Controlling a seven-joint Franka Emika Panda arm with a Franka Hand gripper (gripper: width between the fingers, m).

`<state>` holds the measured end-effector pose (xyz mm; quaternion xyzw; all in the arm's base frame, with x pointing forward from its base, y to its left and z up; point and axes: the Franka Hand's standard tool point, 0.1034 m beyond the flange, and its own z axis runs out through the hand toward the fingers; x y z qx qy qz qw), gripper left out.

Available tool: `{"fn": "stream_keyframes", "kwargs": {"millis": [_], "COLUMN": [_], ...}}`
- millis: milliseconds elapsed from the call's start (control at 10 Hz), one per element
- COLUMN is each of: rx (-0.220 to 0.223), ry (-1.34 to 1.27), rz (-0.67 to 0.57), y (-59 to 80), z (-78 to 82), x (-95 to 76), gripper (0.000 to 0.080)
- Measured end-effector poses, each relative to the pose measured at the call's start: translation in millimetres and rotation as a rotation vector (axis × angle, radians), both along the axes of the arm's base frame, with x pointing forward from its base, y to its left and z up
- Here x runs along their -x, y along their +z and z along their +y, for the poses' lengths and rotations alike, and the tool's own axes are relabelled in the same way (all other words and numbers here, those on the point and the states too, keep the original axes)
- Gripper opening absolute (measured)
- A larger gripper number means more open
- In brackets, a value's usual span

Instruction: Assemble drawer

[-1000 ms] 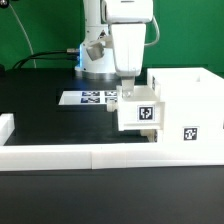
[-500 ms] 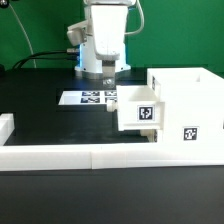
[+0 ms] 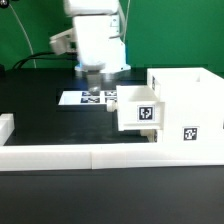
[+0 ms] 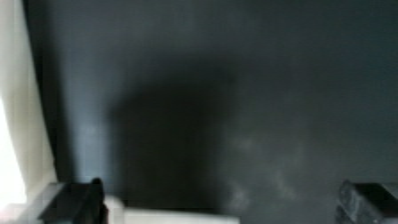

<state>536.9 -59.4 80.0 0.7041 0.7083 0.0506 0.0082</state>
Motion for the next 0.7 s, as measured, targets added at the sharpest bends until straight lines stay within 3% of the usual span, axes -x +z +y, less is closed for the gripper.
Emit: {"fn": "stream_keyframes", "kwargs": {"millis": [200,400,700], "rx": [-0.054,-0.139,-0.152], "ry": [0.031,0.023,-0.021], "rz": [0.009,0.035,0.051], "y": [-7.5,-19.9,-20.4], "z": [-11.9,-12.0,15.6], "x": [0.3,-2.4,-3.7], "gripper": [0.0648,0.0648,0.0648]}}
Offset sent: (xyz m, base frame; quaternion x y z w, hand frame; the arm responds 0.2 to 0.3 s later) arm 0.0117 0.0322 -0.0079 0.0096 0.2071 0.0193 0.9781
